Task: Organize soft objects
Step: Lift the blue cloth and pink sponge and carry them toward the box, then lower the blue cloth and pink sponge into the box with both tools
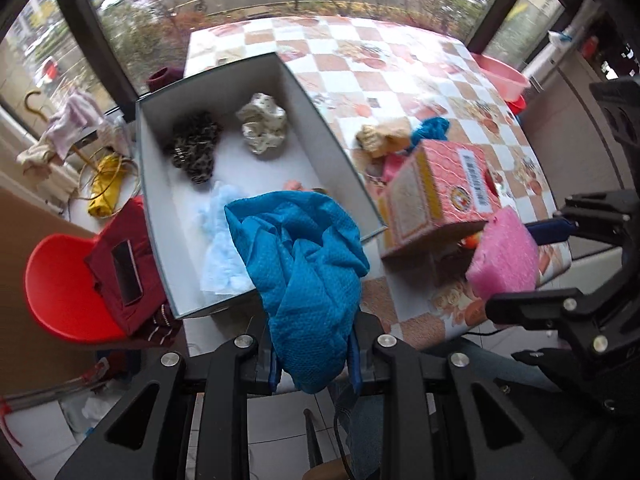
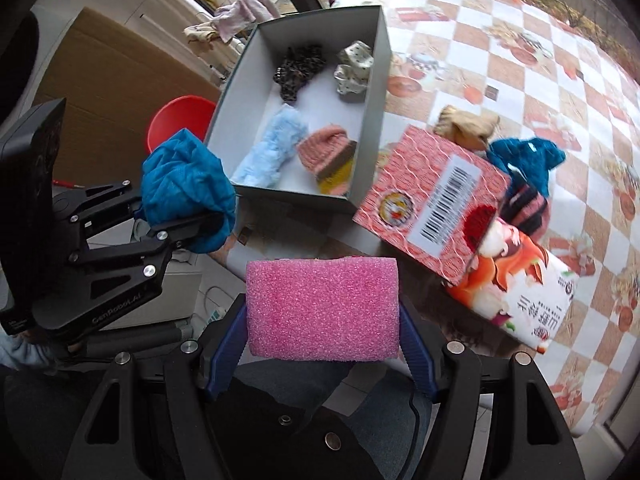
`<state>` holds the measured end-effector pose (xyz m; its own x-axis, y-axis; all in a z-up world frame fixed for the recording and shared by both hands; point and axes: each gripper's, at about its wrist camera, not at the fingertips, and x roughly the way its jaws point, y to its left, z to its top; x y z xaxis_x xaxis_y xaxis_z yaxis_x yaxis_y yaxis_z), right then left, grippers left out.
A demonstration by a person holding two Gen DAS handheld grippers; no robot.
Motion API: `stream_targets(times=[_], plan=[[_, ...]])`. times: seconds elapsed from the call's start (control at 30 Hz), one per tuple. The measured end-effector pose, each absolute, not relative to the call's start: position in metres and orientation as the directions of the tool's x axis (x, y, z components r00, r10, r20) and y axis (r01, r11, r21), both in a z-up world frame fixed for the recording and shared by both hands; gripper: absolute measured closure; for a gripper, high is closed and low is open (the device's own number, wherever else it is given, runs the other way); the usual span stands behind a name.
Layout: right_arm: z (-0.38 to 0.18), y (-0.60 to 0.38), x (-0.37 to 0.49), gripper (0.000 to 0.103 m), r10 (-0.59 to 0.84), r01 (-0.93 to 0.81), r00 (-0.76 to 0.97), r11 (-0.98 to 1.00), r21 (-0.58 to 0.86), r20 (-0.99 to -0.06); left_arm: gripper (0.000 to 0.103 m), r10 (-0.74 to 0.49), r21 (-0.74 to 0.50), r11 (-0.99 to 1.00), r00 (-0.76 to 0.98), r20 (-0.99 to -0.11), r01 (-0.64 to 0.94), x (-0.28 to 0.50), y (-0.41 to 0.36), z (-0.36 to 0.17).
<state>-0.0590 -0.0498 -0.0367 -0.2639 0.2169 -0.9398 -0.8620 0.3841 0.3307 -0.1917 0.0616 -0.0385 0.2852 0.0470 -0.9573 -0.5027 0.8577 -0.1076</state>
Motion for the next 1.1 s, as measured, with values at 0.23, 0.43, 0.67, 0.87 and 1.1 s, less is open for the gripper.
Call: stream_targets(times=[0.23, 0.43, 0.67, 0.87, 1.1], plan=[[-0.027, -0.002, -0.064, 0.032, 0.226, -0.887, -0.235, 0.349, 0.303, -0.945, 0.076, 0.113, -0.110, 0.724, 0.274, -0.955, -0.681, -0.207, 0.109, -0.042], [-0.030, 0.029, -0.057, 0.032, 0.219, -0.878, -0.221, 0.380, 0.292, -0.950, 0.076, 0.123, -0.135, 0.650, 0.279, -0.952, -0.748, -0.206, 0.130, -0.050], [-0.036, 0.053, -0.054, 0.032, 0.204, -0.870, -0.234, 0.393, 0.299, -0.951, 0.076, 0.123, -0.162, 0.626, 0.302, -0.945, -0.763, -0.194, 0.142, -0.049], [-0.037, 0.068, -0.048, 0.032, 0.206, -0.865, -0.239, 0.400, 0.304, -0.949, 0.076, 0.118, -0.154, 0.636, 0.293, -0.949, -0.756, -0.184, 0.150, -0.053], [-0.037, 0.083, -0.036, 0.032, 0.214, -0.860, -0.228, 0.413, 0.299, -0.950, 0.076, 0.112, -0.147, 0.623, 0.274, -0.955, -0.768, -0.180, 0.161, -0.059]])
